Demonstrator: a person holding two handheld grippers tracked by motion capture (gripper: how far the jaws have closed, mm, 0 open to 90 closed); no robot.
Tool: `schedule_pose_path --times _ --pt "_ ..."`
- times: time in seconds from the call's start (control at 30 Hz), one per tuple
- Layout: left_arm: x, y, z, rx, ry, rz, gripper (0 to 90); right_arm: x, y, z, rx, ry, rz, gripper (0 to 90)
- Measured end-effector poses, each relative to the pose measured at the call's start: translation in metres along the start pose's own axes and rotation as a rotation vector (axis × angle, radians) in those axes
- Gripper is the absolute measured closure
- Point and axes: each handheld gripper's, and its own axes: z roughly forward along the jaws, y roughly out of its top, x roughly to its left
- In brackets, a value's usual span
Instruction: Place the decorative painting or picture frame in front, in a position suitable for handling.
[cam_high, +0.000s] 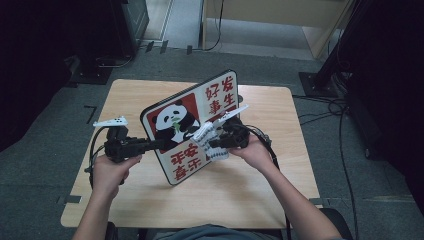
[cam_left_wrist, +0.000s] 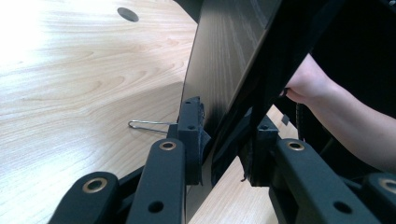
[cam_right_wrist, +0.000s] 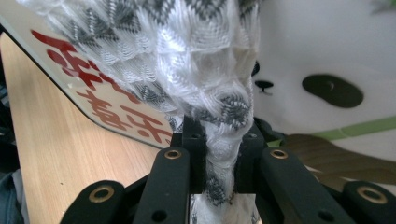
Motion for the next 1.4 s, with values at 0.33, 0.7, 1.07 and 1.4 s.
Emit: schedule_pose_path --times 0.33,0.7,1.07,1.4 --pt "0.002 0.0 0.0 -0.002 -0.021 -0.015 72.1 -0.004 -0.014 0.013 0.024 0.024 0.024 80.1" --pt "0.0 -0.001 0.0 0.0 -0.005 -0.001 72.8 -0.007 -0.027 0.025 0.043 0.041 0.038 80.0" --pt "0.0 -0.001 0.0 0.0 -0.001 -0.002 72.7 -0.006 -0.026 0.019 0.043 0.063 0.037 80.5" --pt "0.0 0.0 -0.001 0.002 0.003 -0.008 72.7 0.005 -0.007 -0.014 -0.042 0.067 -0.006 80.8"
